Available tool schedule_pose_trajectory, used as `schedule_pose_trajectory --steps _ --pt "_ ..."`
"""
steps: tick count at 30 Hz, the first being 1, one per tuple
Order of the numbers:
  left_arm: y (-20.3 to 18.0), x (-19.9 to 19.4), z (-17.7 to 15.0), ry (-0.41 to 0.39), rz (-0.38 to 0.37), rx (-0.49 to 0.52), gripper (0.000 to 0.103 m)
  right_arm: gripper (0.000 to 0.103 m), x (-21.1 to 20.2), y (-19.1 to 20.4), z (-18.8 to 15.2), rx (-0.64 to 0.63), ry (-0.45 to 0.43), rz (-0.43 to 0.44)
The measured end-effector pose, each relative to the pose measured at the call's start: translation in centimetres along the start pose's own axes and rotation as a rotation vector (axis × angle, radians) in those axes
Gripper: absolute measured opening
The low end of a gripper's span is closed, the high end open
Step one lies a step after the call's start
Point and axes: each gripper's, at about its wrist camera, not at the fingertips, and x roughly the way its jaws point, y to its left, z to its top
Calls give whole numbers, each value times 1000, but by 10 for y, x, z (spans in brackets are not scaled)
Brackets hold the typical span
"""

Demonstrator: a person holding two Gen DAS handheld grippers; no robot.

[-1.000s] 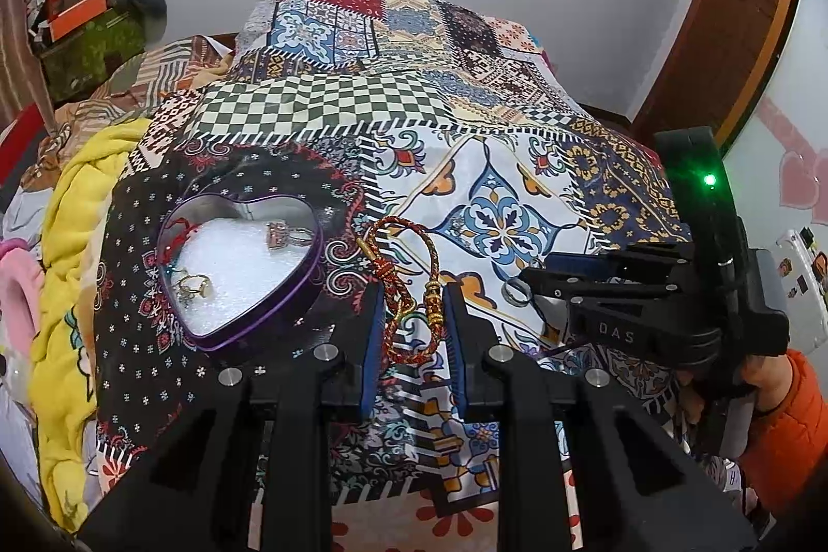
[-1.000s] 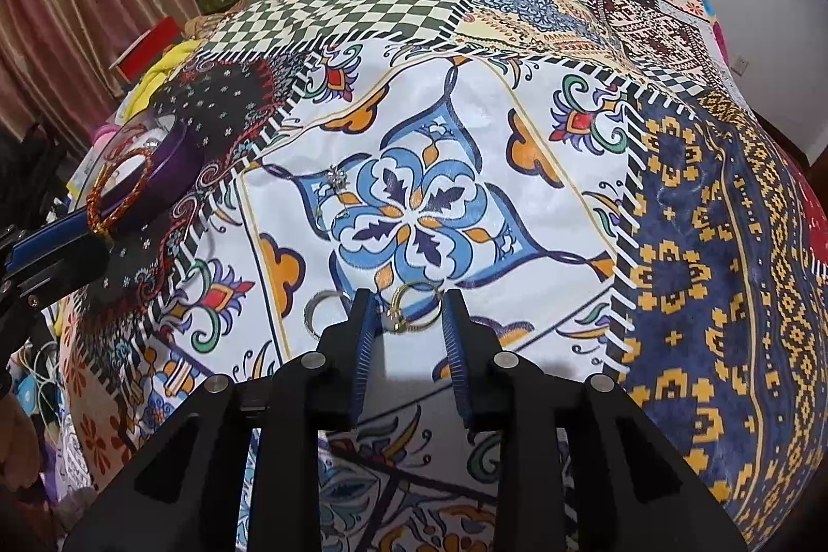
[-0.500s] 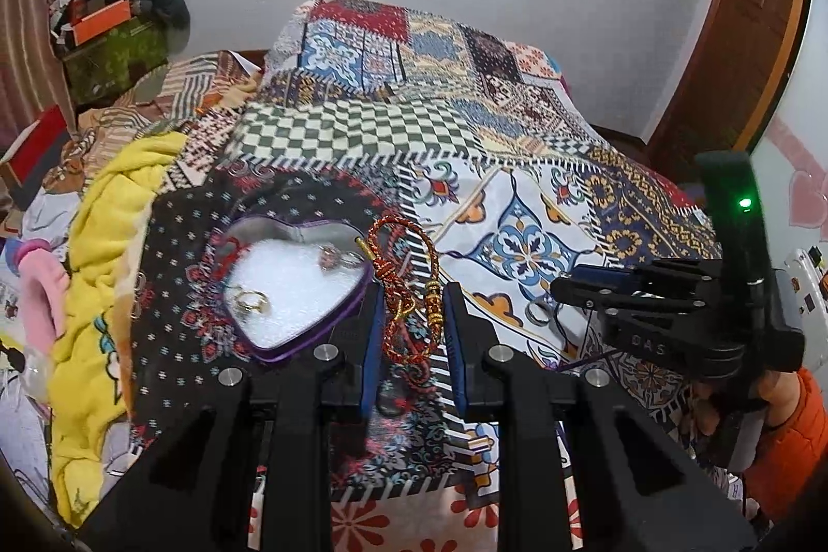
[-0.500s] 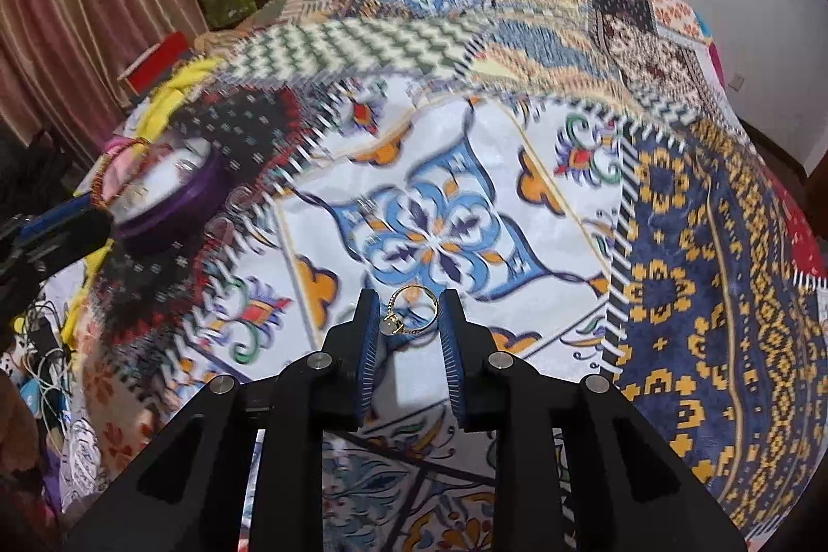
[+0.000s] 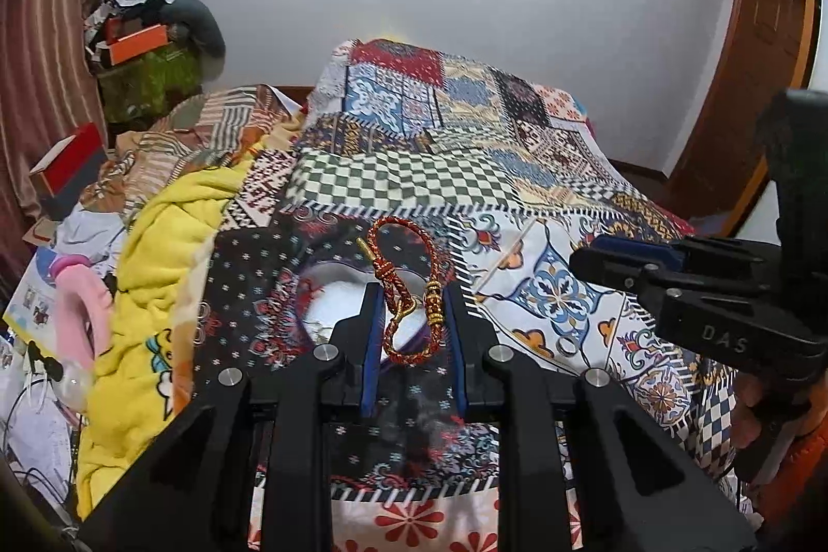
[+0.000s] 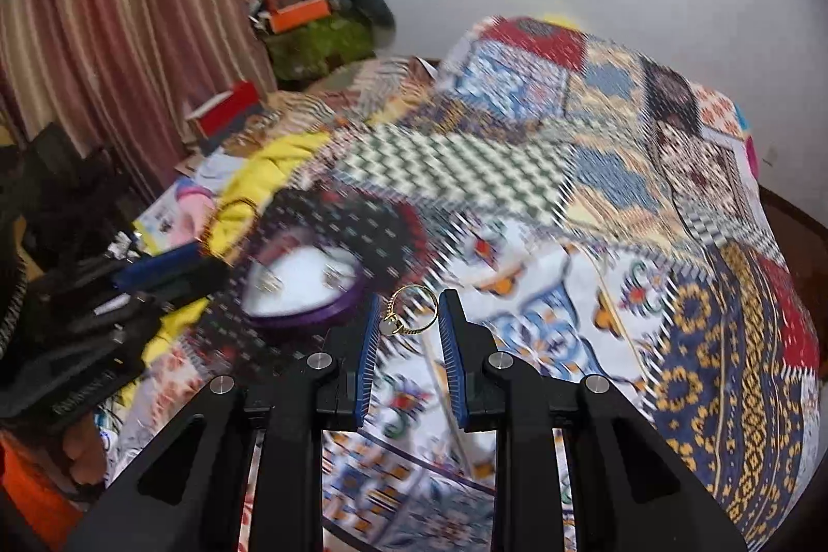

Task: Organize jewelry
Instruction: 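Carry the bracelet over the heart tin with the left gripper while the right gripper carries the ring there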

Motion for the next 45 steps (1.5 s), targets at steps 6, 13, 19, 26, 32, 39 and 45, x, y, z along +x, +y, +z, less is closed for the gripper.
schedule_pose_trajectory --steps 6,13,19,26,32,39,45 --pt "14 -5 3 -20 35 -14 21 21 6 25 13 -46 -34 41" --pt "31 -1 4 -27 48 -51 21 21 27 47 22 -85 -26 88" --pt "37 14 -3 11 42 -60 21 21 44 55 27 -69 -17 134" --pt "40 40 -12 69 17 -71 21 21 65 55 25 -59 19 155" --pt "43 54 -15 92 7 -83 21 21 81 50 24 -31 53 178" --pt "44 59 -15 97 -1 -85 21 21 88 52 27 -39 63 178" --pt "43 59 -14 99 0 -81 21 21 88 50 28 -27 81 206"
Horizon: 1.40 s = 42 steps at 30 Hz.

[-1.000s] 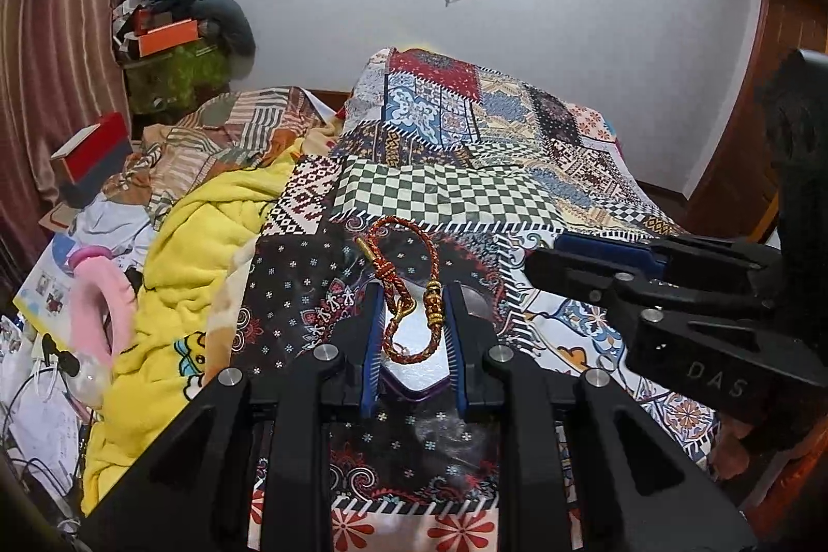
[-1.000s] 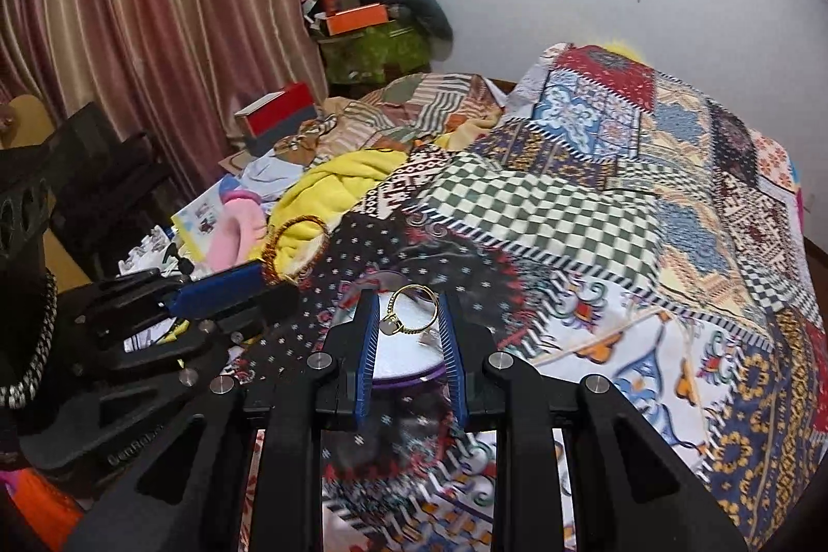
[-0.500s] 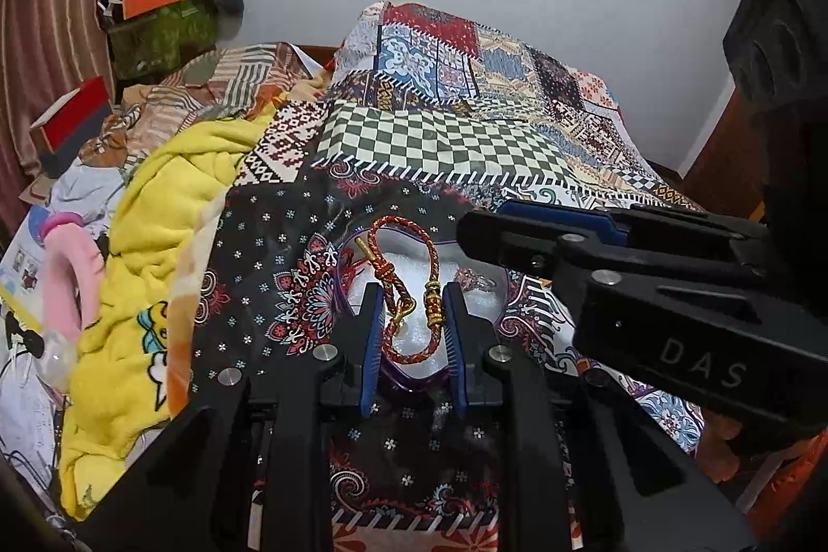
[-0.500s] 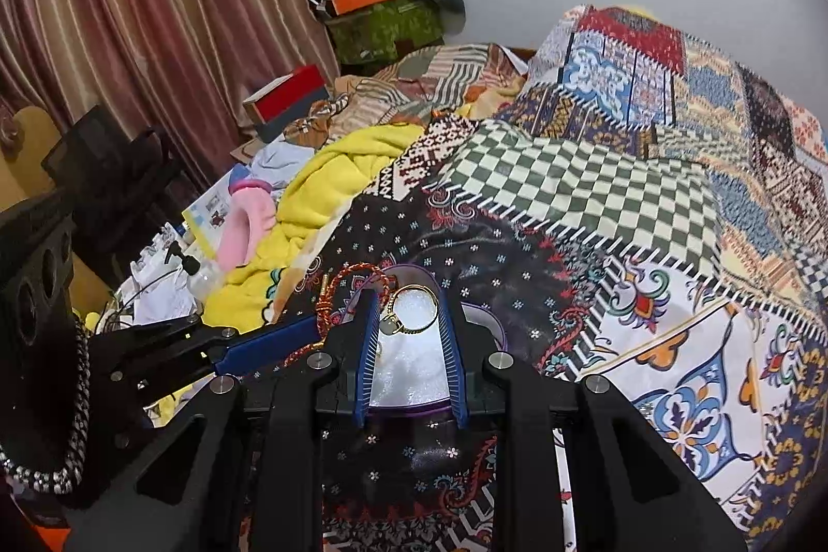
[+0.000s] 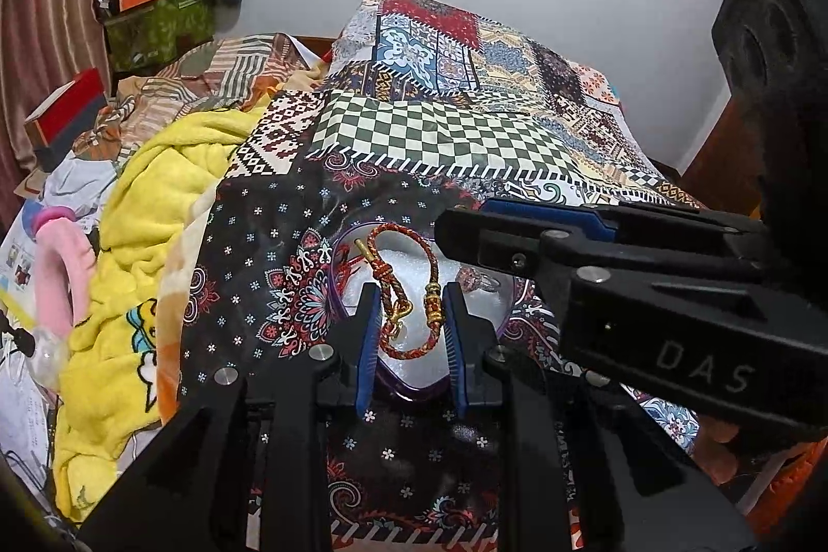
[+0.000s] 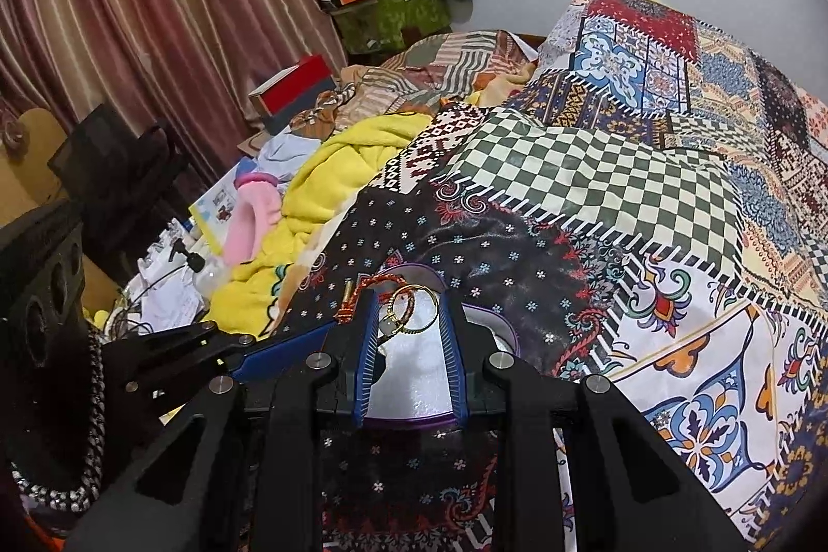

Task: Organize jewelry
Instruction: 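Open the left gripper to drop the bracelet into the tin while the right gripper releases the ring, then move the open right gripper to the last silver ring and close on it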

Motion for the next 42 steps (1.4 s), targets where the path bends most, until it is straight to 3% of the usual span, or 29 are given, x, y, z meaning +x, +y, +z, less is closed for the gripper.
schedule_pose_trajectory --steps 4,10,25,33,38,42 --pt "-1 -2 1 -4 6 2 29 22 -7 -1 2 7 -3 8" --pt "-4 -17 6 -30 14 5 31 23 -28 -4 2 10 -35 -31" --pt "-37 -68 11 -111 17 56 43 23 -114 -40 -23 57 -119 -226" --pt "-77 -61 4 -72 -33 123 48 24 -144 -61 -43 109 -130 -291" --pt "-96 -44 -1 -28 -63 143 48 39 -146 -76 -58 136 -107 -328" --pt "-100 -32 -7 9 -73 139 48 39 -136 -84 -72 127 -55 -337"
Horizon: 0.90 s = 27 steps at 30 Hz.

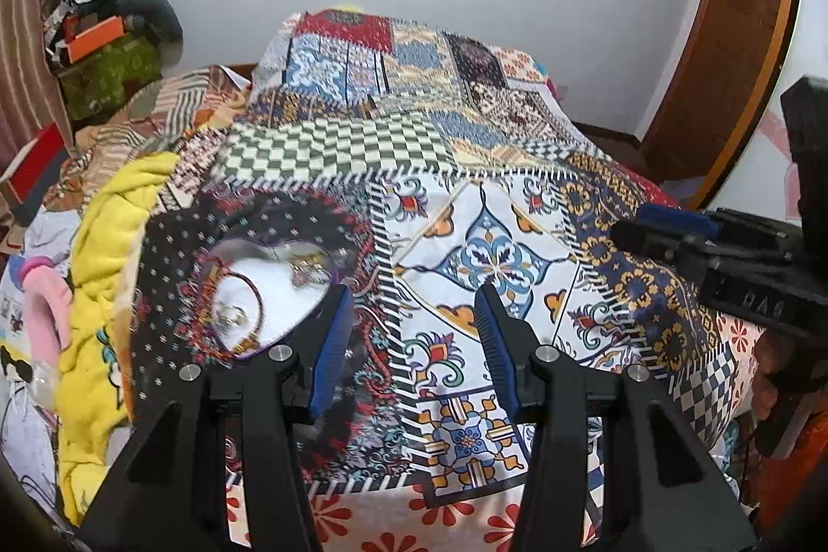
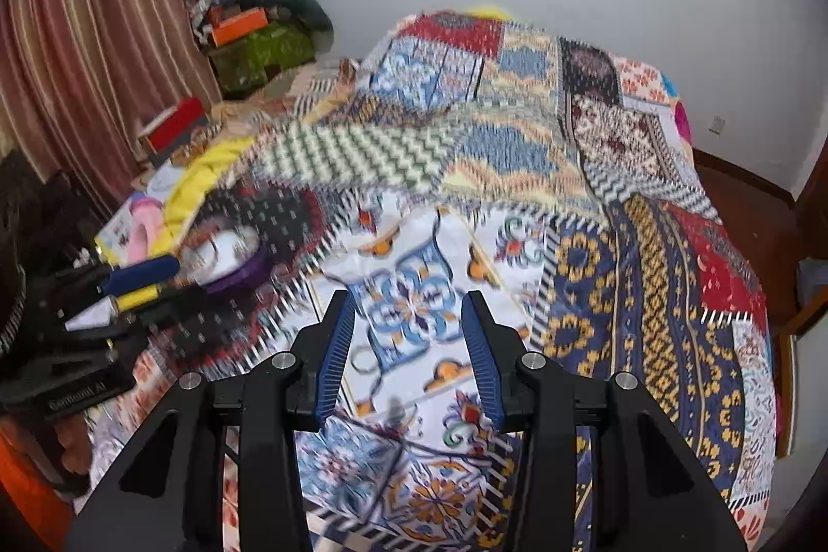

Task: Organize jewelry
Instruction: 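Move the open right gripper to the last silver ring and close on it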

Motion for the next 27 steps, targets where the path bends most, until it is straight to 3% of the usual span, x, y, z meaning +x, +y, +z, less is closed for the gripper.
schedule_pose_trajectory --steps 11,22,23,26,27 --pt "10 30 -24 111 -16 -27 48 39 63 1 -27 18 196 87" --pt "13 46 -28 130 -14 -14 48 39 86 15 -36 -32 222 112" --pt "13 47 -28 131 -14 -11 48 37 85 16 -36 -42 215 107" --pt "13 52 -26 140 -17 -10 48 19 86 19 -34 -58 209 113" --pt "12 54 -25 141 -18 -10 48 19 86 19 -34 -57 208 114"
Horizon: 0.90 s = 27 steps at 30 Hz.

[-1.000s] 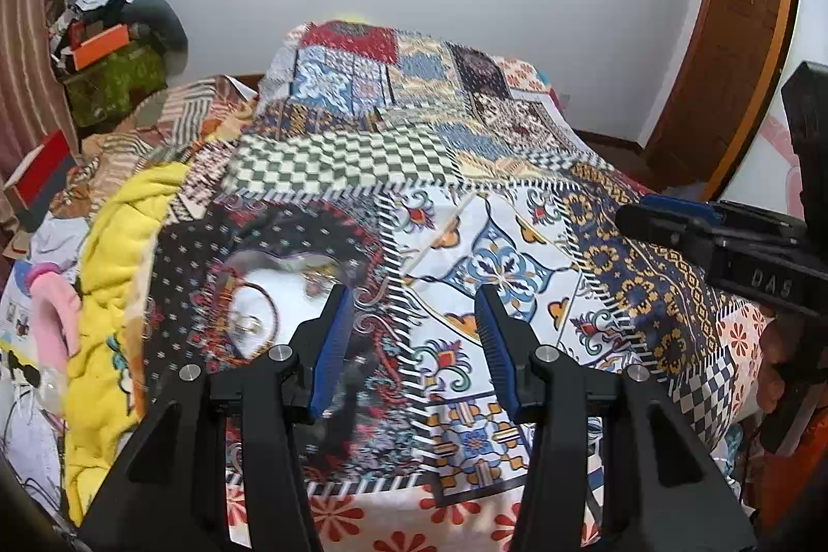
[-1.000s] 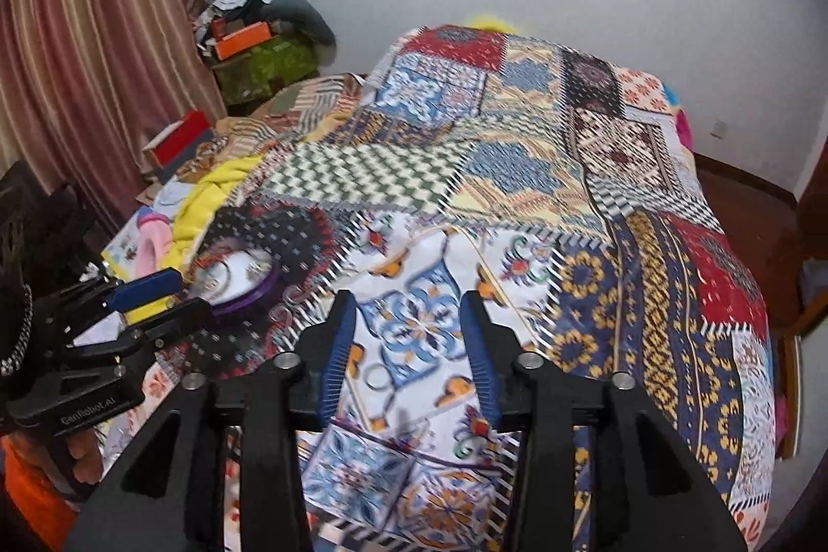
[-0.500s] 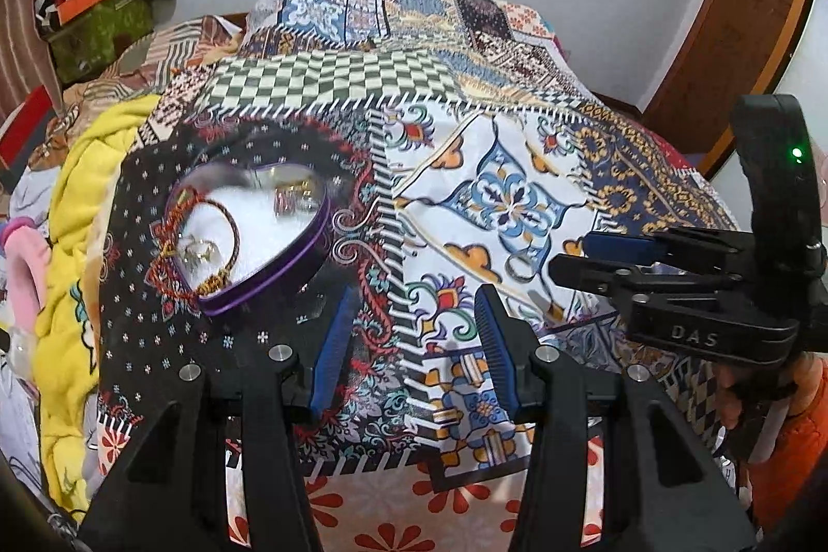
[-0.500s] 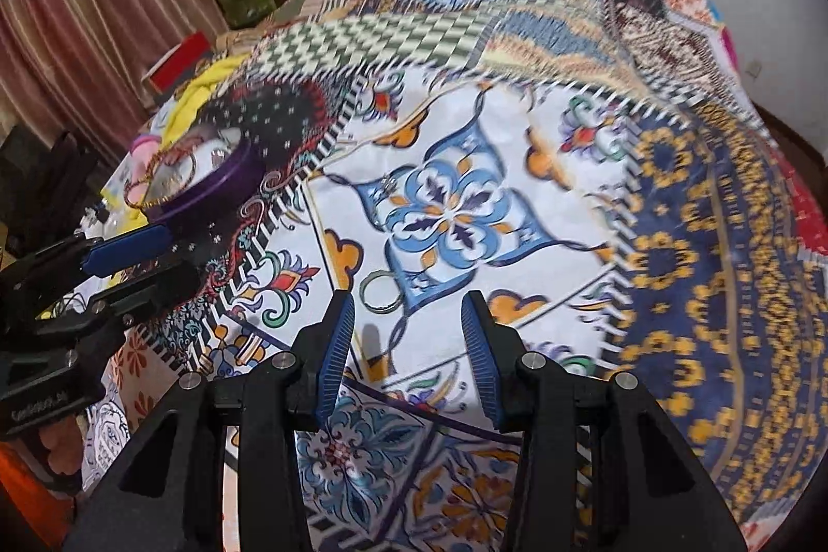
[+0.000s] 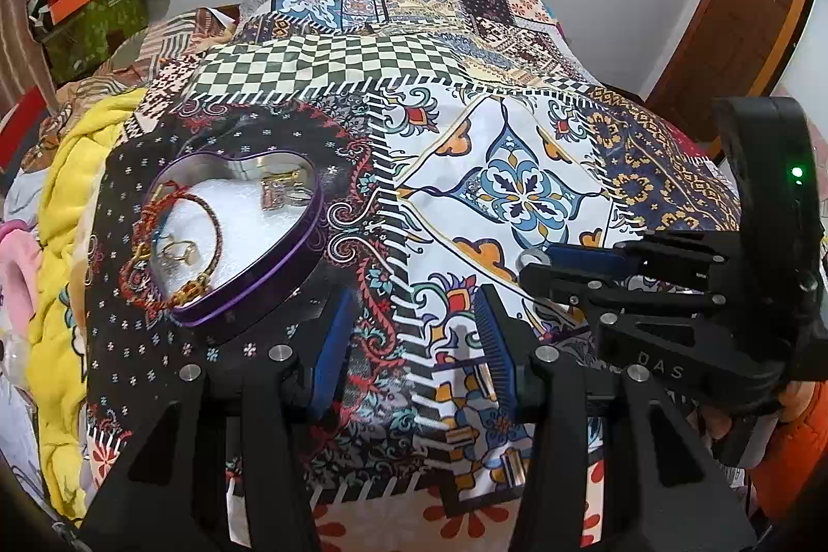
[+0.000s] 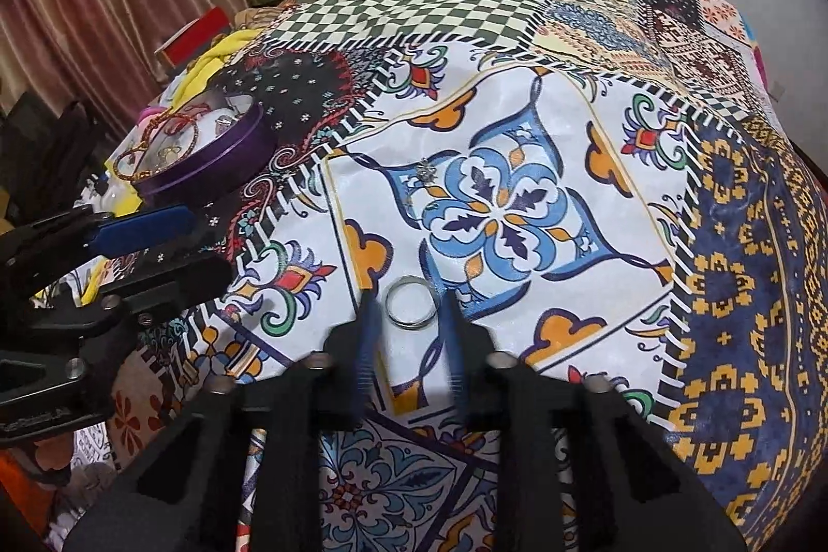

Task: Organize jewelry
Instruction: 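Move the open right gripper to the last silver ring and close on it, then carry the held silver ring over the purple heart tin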

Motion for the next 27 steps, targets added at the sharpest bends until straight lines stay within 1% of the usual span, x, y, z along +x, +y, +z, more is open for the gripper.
schedule_pose_trajectory --steps 2,7,10,12,14,16,19,22,27 --pt "-1 2 3 0 -3 2 47 19 -3 0 1 0 -13 -15" --pt "-7 10 15 -5 -17 16 47 19 -18 -11 4 39 -70 -14" --pt "-12 20 26 1 -27 20 42 19 -35 -25 6 68 -113 -27" --pt "-15 28 33 6 -27 18 42 19 -43 -31 7 79 -138 -44" --pt "-18 37 41 14 -21 18 35 19 -49 -36 9 88 -156 -54" --pt "-22 46 47 24 -22 20 32 19 -54 -41 10 96 -173 -65" --pt "-28 59 54 39 -24 31 26 19 -57 -47 12 108 -187 -75" --pt "-34 70 58 55 -38 44 25 19 -58 -54 11 125 -193 -79" --pt "-42 85 63 68 -31 60 20 19 -59 -62 8 142 -193 -75"
